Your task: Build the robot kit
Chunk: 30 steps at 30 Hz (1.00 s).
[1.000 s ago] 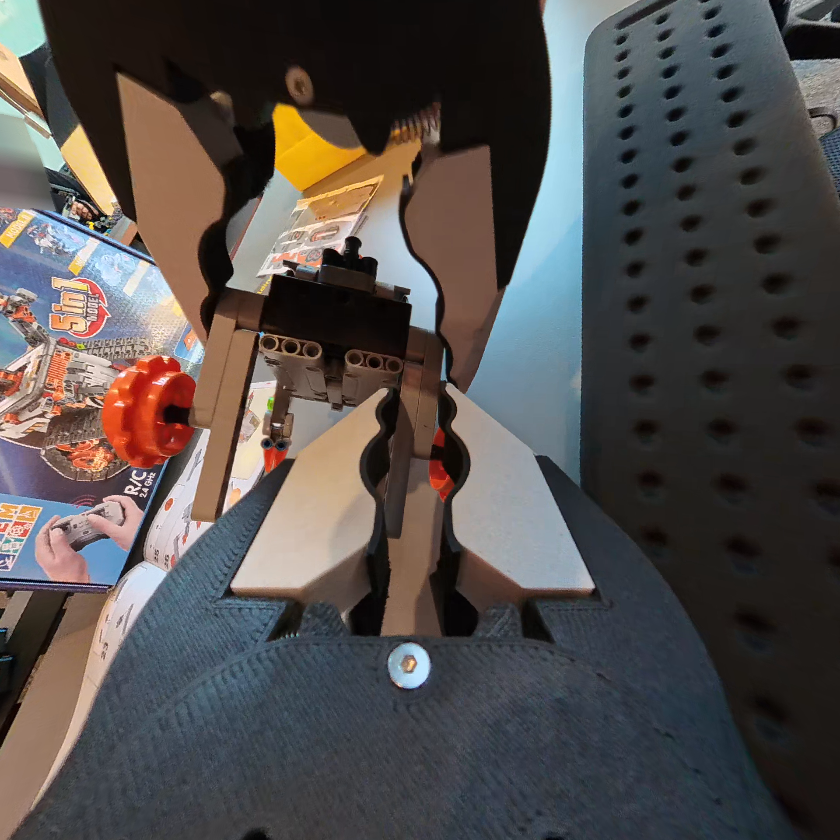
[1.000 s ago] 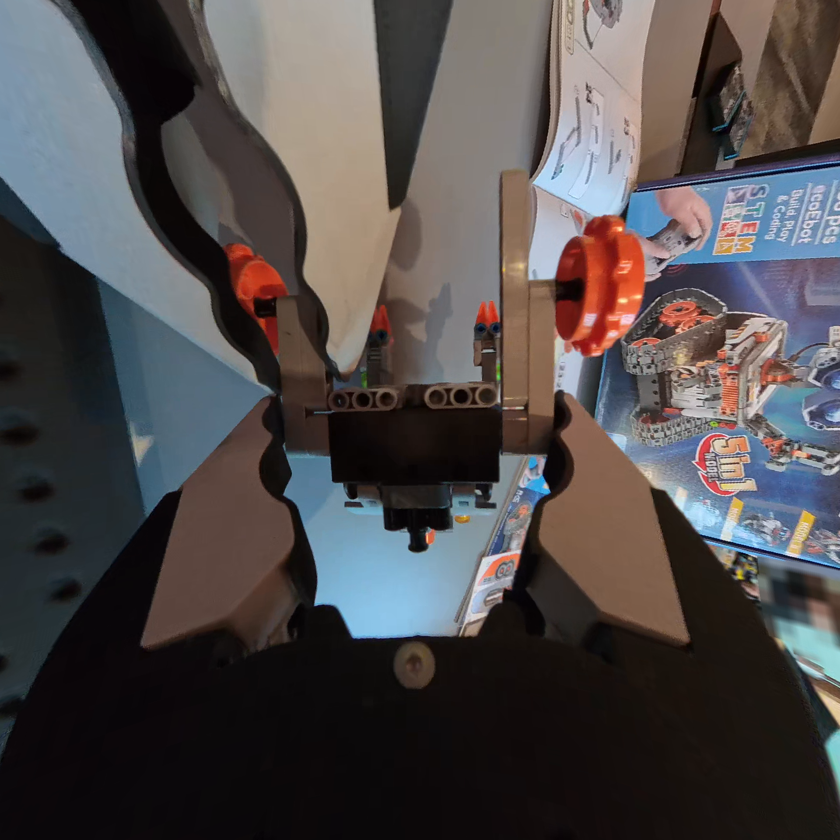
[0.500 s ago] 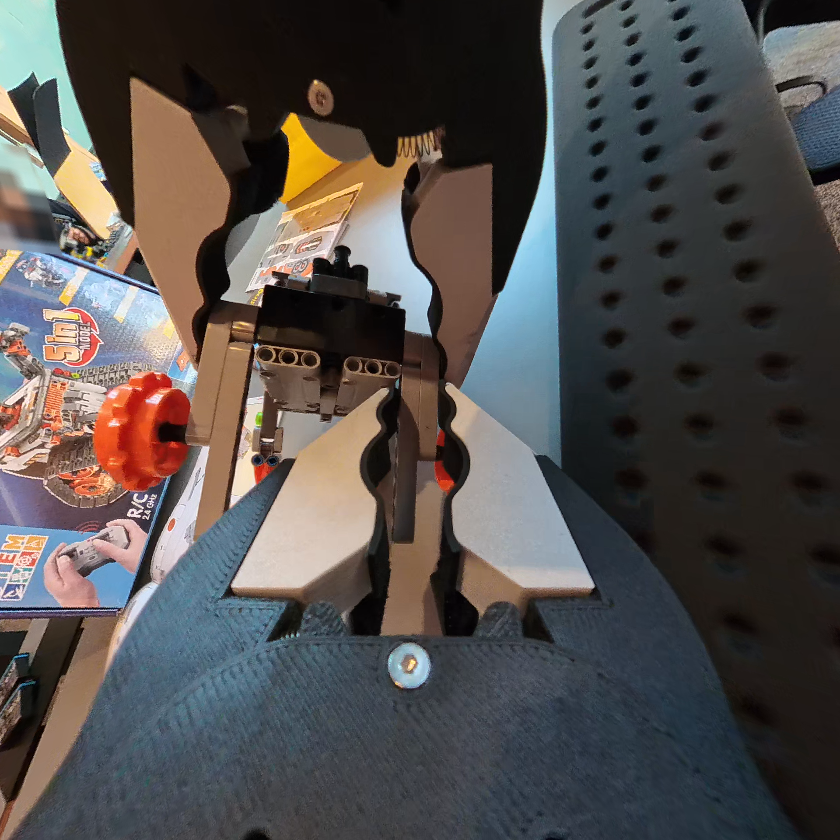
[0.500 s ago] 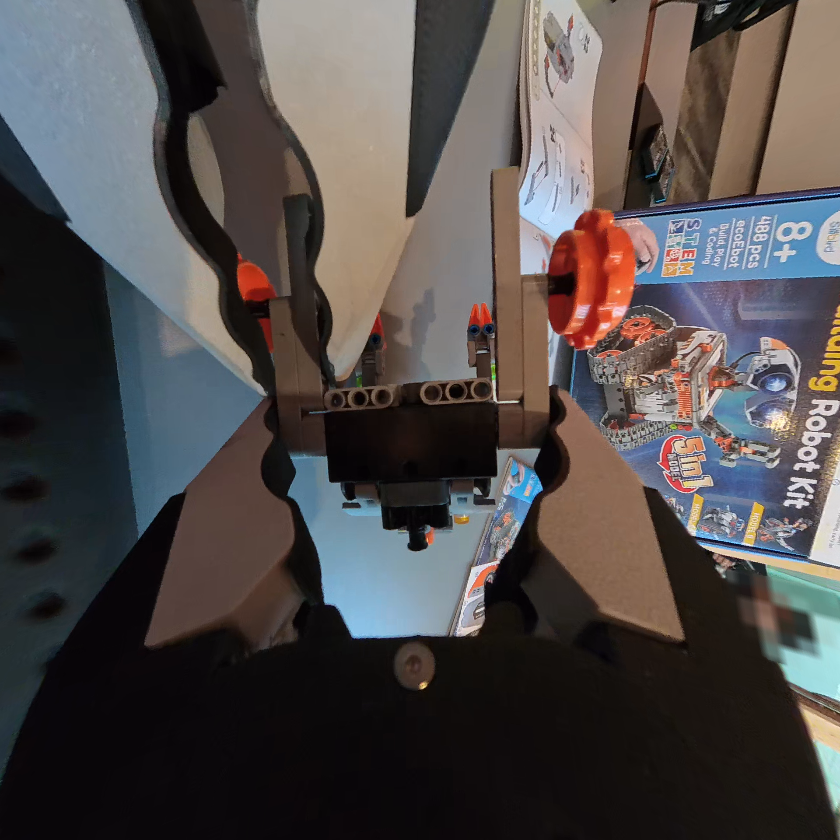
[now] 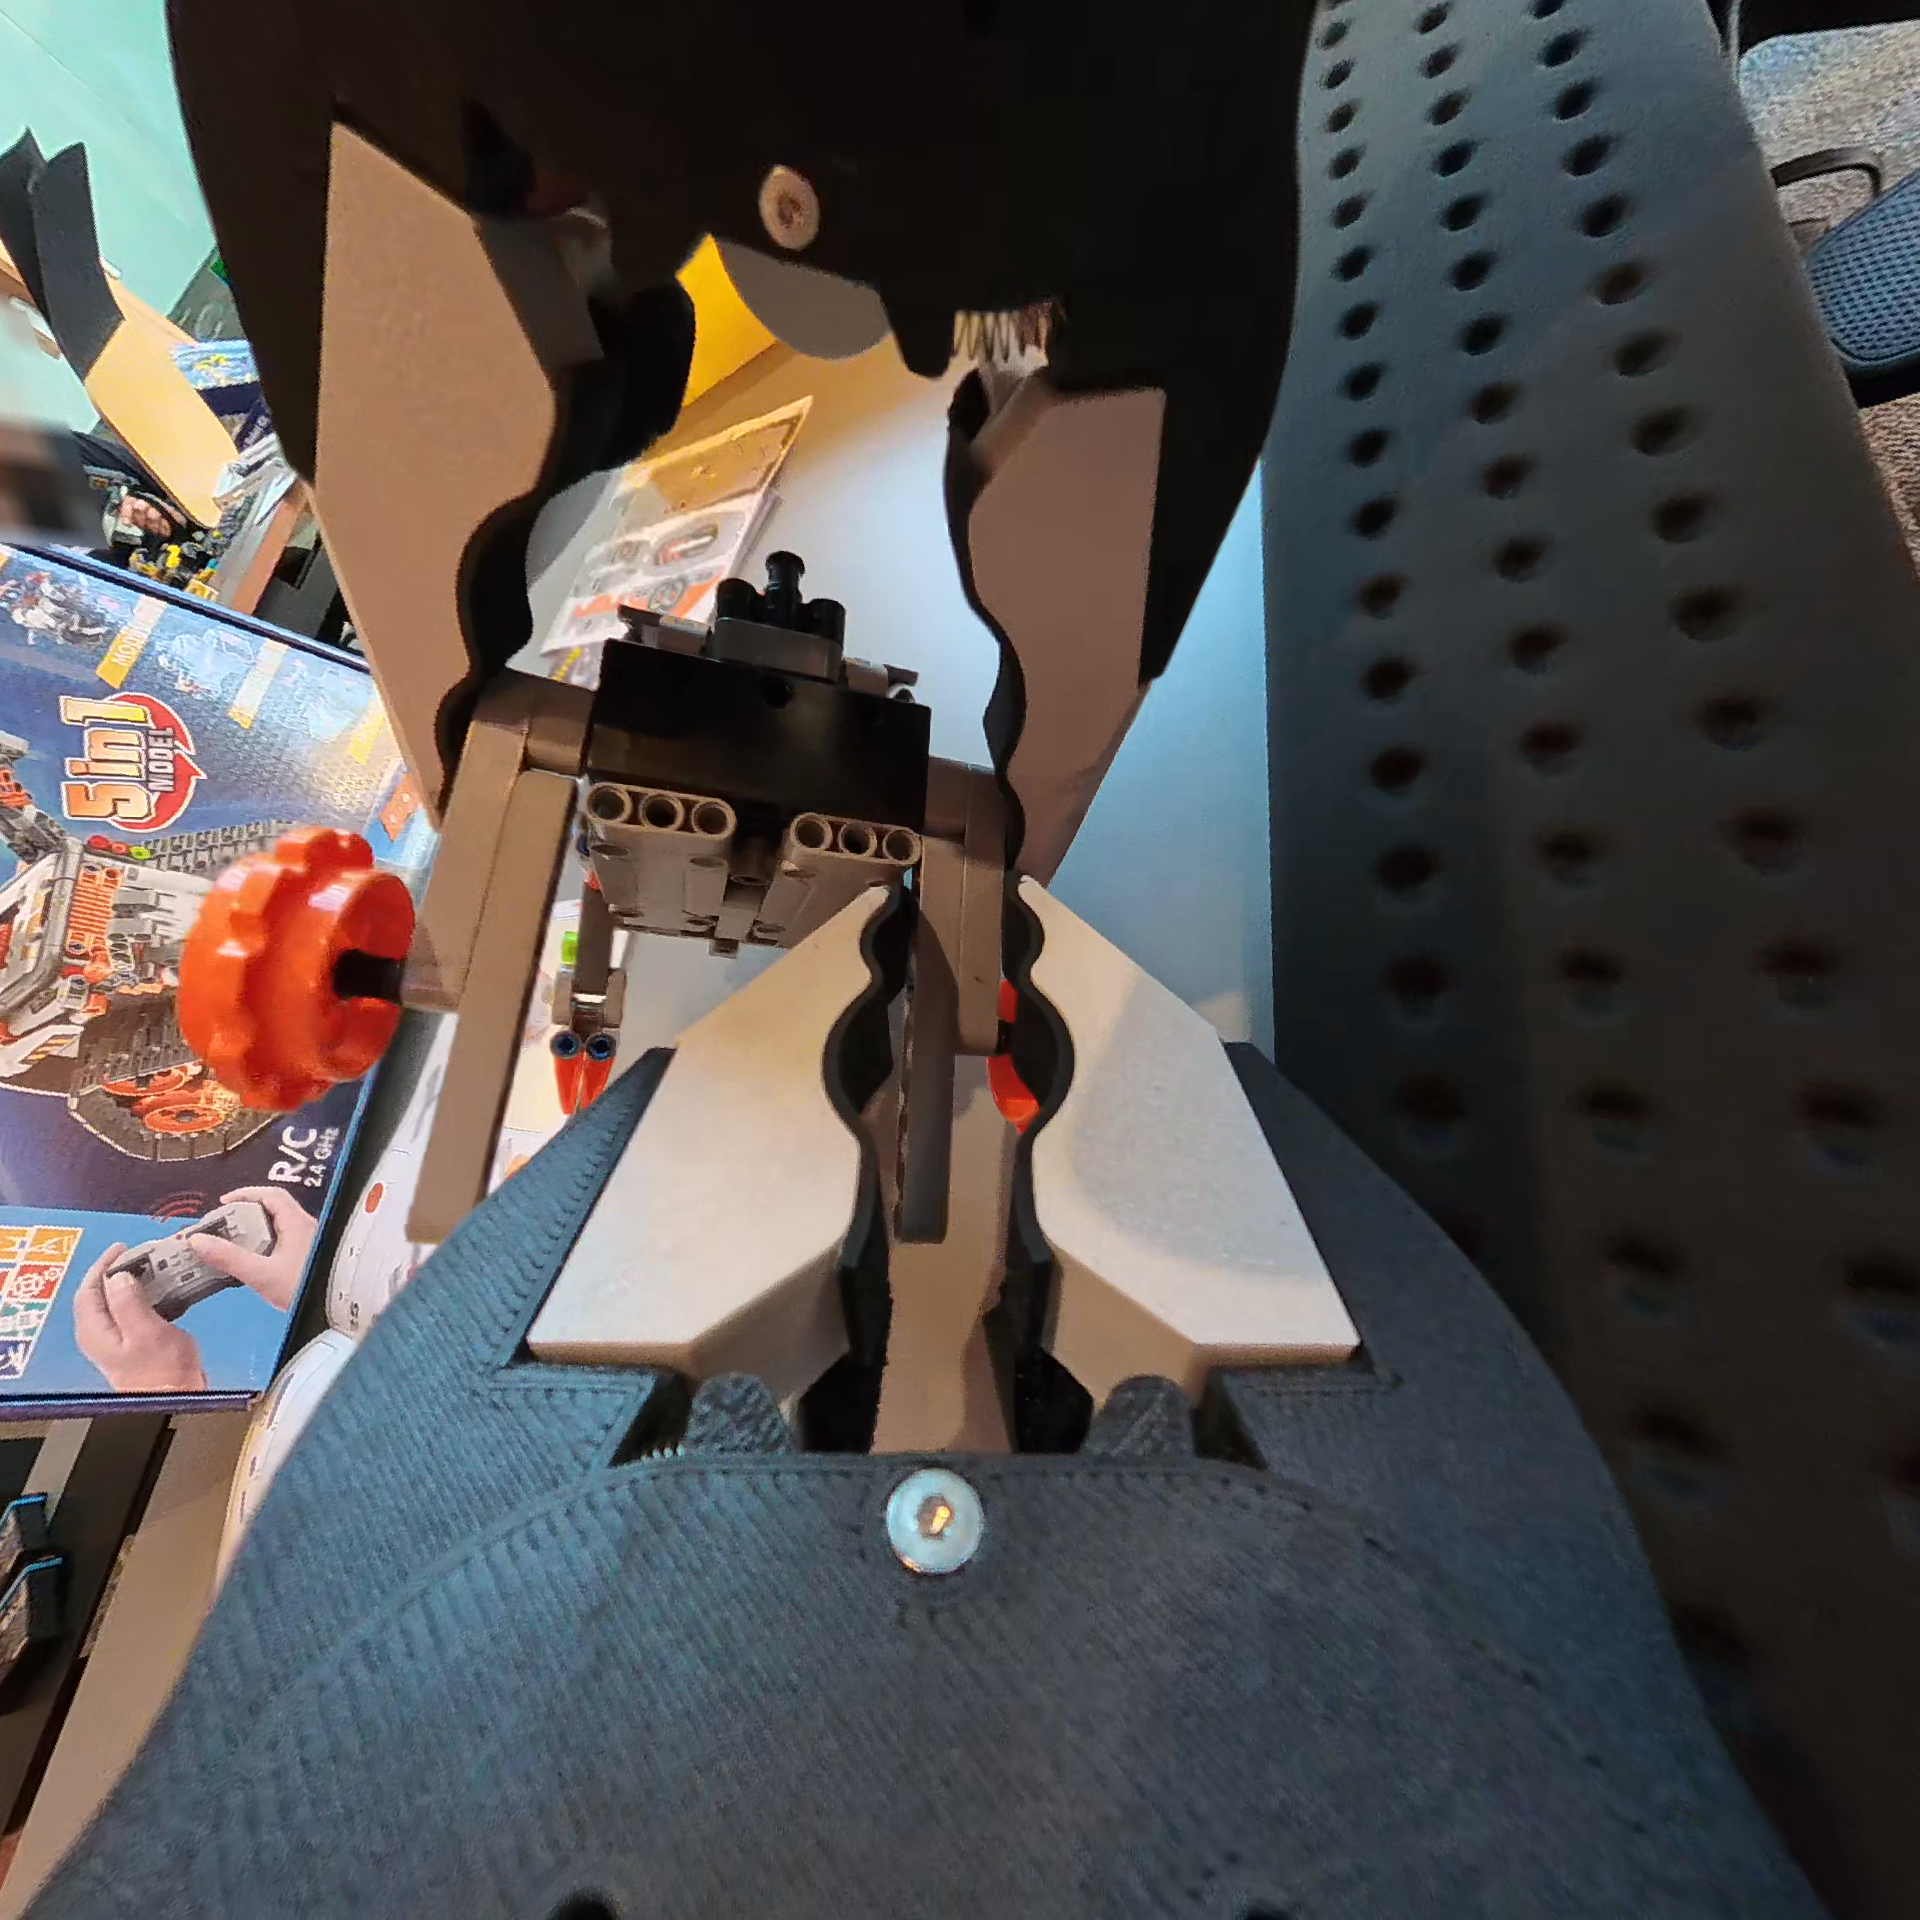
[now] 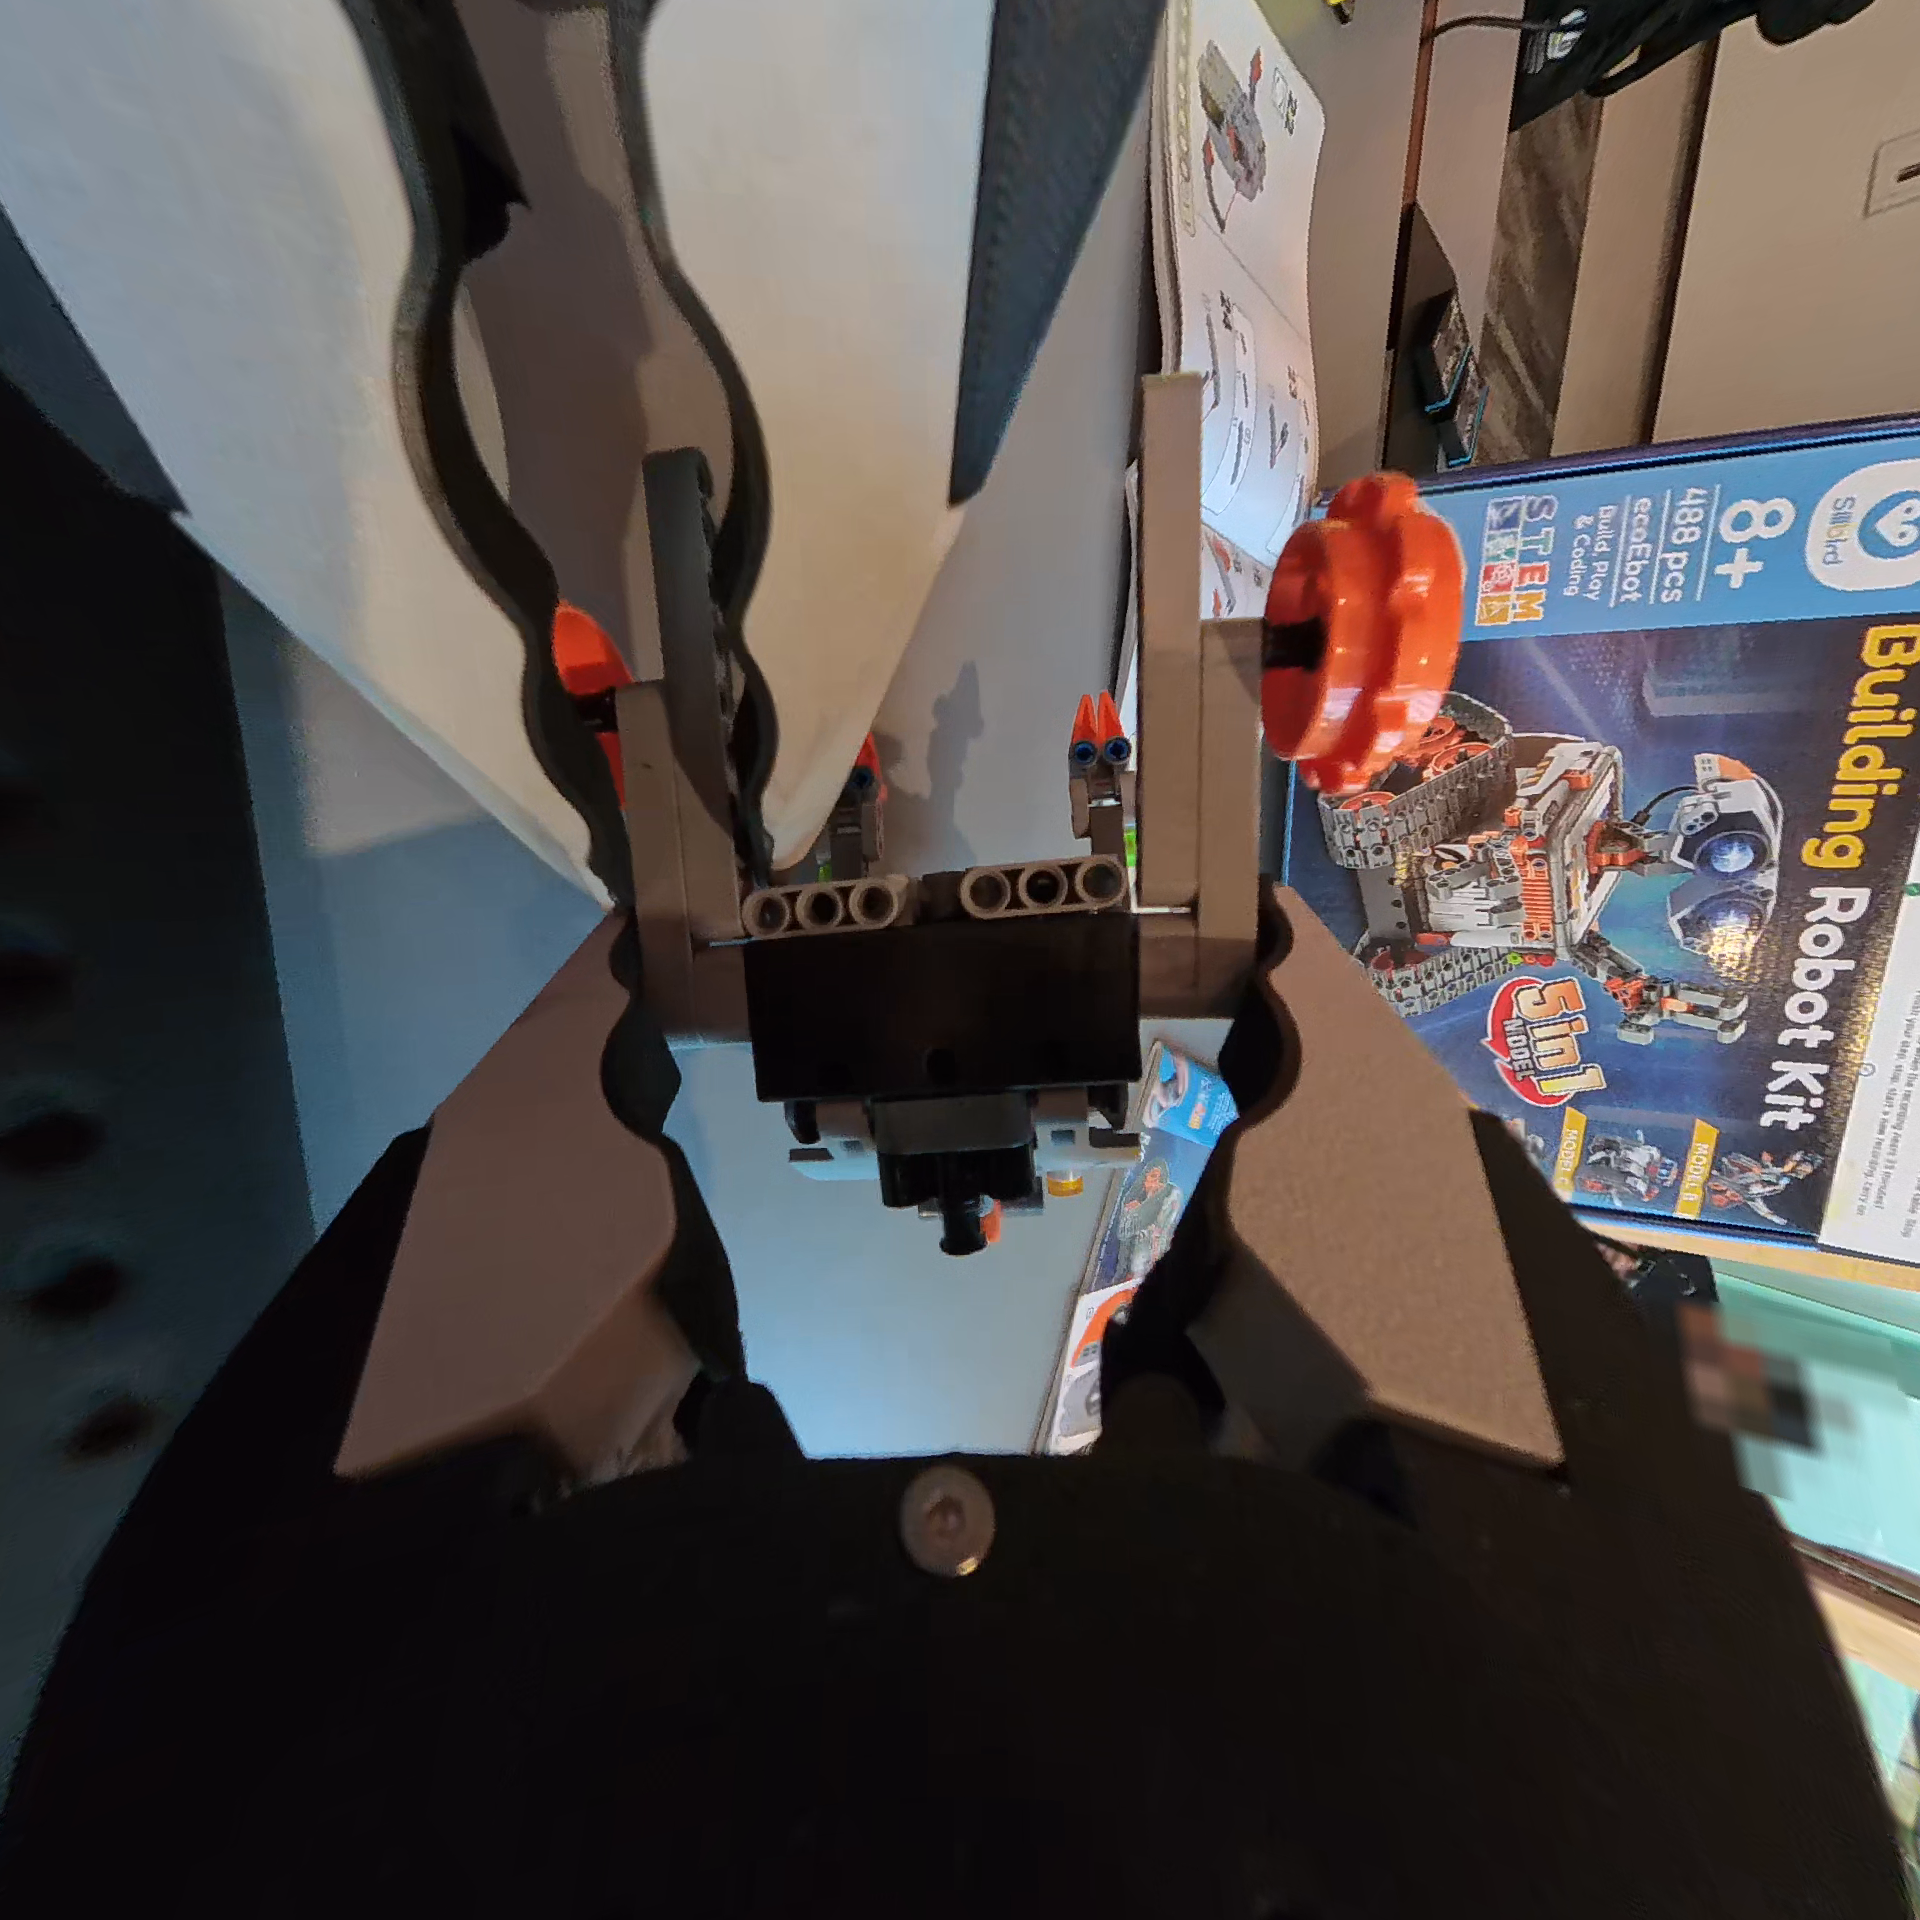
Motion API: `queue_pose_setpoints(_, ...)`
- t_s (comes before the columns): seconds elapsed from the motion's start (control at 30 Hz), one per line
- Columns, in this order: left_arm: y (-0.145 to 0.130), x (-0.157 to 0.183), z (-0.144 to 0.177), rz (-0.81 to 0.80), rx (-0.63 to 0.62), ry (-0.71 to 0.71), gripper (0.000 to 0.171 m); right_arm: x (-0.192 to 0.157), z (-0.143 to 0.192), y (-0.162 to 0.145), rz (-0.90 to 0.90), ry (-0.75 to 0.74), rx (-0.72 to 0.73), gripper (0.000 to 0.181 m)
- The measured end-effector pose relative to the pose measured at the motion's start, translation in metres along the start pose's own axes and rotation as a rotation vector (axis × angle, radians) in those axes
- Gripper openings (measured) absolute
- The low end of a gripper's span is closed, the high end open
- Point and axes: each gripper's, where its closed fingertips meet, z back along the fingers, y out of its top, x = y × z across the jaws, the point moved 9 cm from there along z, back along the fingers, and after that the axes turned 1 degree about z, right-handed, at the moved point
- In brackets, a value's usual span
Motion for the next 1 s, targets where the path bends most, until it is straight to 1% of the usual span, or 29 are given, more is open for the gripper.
queue_pose_setpoints(0.17, 0.0, -0.001, 0.0, -0.009, -0.001, 0.012, 0.016, 0.001, 0.0, -0.003, -0.027, -0.017, 0.023, 0.11)
queue_pose_setpoints(0.33, 0.001, 0.001, -0.001, -0.043, -0.002, 0.021, 0.016, -0.001, 0.0, -0.002, 0.038, -0.021, 0.01, 0.112)
queue_pose_setpoints(0.37, 0.001, 0.001, -0.001, -0.051, -0.004, 0.026, 0.016, 0.0, 0.0, -0.003, 0.059, -0.025, -0.001, 0.113)
queue_pose_setpoints(0.47, 0.003, -0.001, 0.001, -0.041, 0.017, 0.032, 0.016, 0.001, -0.002, -0.006, 0.166, -0.015, -0.081, 0.123)
queue_pose_setpoints(0.6, 0.004, -0.001, 0.004, -0.045, 0.024, 0.04, 0.015, 0.007, -0.001, -0.001, 0.149, 0.07, -0.114, 0.122)
queue_pose_setpoints(0.67, 0.004, -0.002, 0.004, -0.045, 0.027, 0.042, 0.015, 0.01, -0.002, 0.0, 0.165, 0.087, -0.137, 0.122)
queue_pose_setpoints(0.73, 0.005, 0.0, 0.004, -0.057, 0.032, 0.033, 0.015, 0.011, -0.004, 0.001, 0.184, 0.103, -0.171, 0.129)
queue_pose_setpoints(0.8, 0.005, 0.002, 0.003, -0.07, 0.028, 0.034, 0.015, 0.007, -0.007, 0.003, 0.177, 0.144, -0.189, 0.128)
queue_pose_setpoints(0.83, 0.005, 0.002, 0.003, -0.07, 0.026, 0.032, 0.015, 0.008, -0.008, 0.004, 0.178, 0.138, -0.196, 0.126)
queue_pose_setpoints(1.0, 0.005, 0.003, 0.002, -0.085, 0.014, 0.031, 0.015, 0.005, -0.007, 0.005, 0.179, 0.12, -0.235, 0.124)
